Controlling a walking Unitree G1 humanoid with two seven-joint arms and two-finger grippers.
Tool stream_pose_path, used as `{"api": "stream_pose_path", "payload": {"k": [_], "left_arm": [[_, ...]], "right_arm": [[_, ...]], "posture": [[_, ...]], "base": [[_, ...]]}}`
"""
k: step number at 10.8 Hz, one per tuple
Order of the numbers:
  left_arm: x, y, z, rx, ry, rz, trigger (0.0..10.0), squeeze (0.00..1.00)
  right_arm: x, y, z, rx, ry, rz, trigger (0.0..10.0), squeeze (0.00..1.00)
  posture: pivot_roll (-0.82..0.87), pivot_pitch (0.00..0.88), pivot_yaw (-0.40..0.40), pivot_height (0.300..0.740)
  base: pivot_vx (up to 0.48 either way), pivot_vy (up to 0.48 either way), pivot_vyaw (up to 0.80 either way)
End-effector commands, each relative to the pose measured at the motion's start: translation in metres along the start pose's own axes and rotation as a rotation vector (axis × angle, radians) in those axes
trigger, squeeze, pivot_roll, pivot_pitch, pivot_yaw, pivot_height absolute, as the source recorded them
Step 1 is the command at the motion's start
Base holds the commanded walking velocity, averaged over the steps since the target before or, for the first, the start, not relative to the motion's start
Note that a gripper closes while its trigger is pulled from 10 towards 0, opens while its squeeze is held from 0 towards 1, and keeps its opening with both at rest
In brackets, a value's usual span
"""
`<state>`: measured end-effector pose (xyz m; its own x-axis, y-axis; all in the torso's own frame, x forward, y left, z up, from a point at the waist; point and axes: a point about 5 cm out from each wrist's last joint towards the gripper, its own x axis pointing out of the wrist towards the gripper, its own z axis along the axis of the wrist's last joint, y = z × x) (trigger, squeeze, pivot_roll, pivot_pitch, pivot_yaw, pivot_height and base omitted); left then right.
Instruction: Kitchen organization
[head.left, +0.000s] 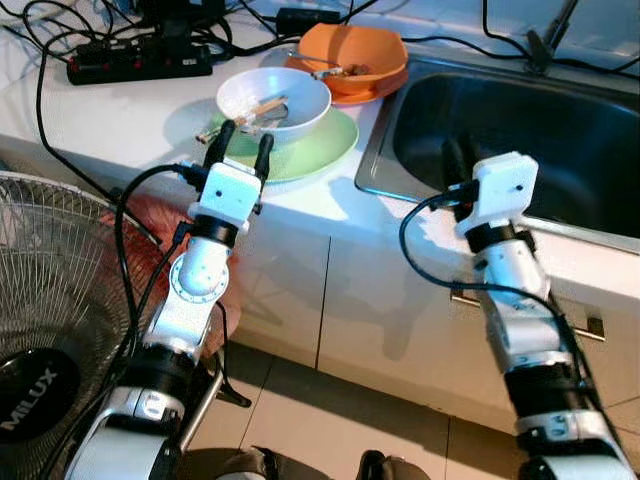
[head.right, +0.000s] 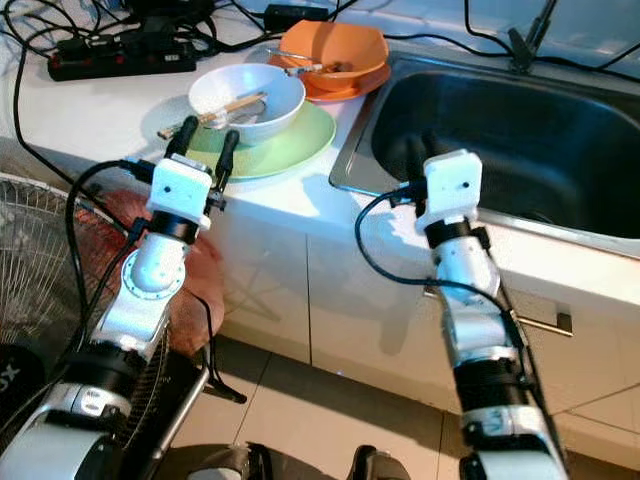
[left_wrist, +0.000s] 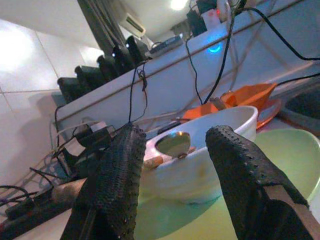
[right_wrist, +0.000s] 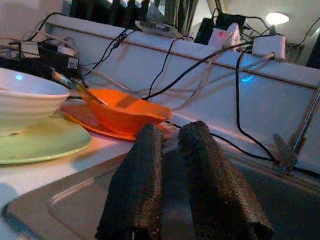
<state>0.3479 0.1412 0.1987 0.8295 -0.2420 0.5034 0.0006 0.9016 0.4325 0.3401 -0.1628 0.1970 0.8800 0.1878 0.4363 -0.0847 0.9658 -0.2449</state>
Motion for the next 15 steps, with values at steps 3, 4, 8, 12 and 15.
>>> {"api": "stream_pose_path", "payload": {"k": [3,4,8,12,15], "left_arm": [[0.006,0.002,0.002,0.007,-0.021,-0.020,10.0,0.00],[0.008,0.002,0.001,0.007,-0.016,-0.018,10.0,0.00],[0.018,0.004,-0.004,0.016,0.028,0.012,10.0,0.00],[0.020,0.003,-0.008,0.019,0.048,0.023,0.0,0.00],[0.021,0.004,-0.006,0.023,0.033,0.025,0.0,0.00]], "right_arm": [[0.003,-0.004,0.001,-0.019,-0.016,0.002,10.0,0.00],[0.003,-0.002,0.002,-0.017,-0.021,0.006,10.0,0.00],[0.003,0.000,0.002,-0.013,-0.030,0.007,10.0,0.00],[0.004,0.000,0.003,-0.010,-0.034,0.007,10.0,0.00],[0.005,0.001,0.003,-0.006,-0.034,0.006,10.0,0.00]], "posture": [[0.01,0.114,-0.012,0.740],[0.01,0.109,-0.012,0.740],[0.01,0.096,-0.008,0.740],[0.01,0.103,-0.012,0.740],[0.01,0.104,-0.013,0.740]], "base": [[0.000,0.000,0.00],[0.000,0.000,0.00],[0.000,0.000,0.00],[0.000,0.000,0.00],[0.000,0.000,0.00]]}}
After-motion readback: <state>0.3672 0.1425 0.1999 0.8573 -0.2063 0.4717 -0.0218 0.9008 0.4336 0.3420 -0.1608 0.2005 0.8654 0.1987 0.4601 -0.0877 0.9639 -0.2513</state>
